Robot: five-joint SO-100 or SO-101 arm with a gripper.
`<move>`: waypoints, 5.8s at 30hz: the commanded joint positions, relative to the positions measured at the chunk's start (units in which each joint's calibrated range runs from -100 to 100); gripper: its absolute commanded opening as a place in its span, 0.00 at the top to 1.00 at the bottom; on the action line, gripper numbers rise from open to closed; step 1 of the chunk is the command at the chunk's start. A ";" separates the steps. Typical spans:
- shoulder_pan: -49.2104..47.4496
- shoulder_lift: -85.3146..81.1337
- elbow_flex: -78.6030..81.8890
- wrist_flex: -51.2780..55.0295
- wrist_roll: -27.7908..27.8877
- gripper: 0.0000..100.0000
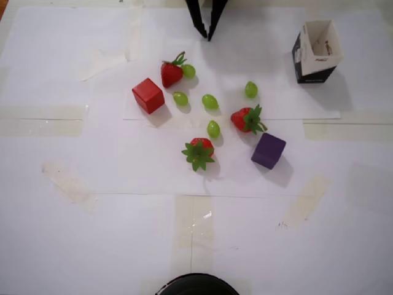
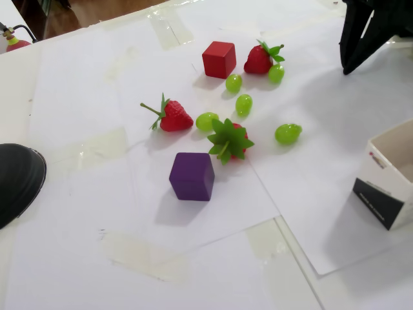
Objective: Put the red cube on top of the purple cube
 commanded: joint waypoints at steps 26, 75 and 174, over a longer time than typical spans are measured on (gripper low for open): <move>3.54 3.32 -21.64 3.84 0.73 1.00; 13.47 103.49 -102.73 4.58 36.04 0.89; 11.11 119.23 -119.09 11.52 29.35 0.95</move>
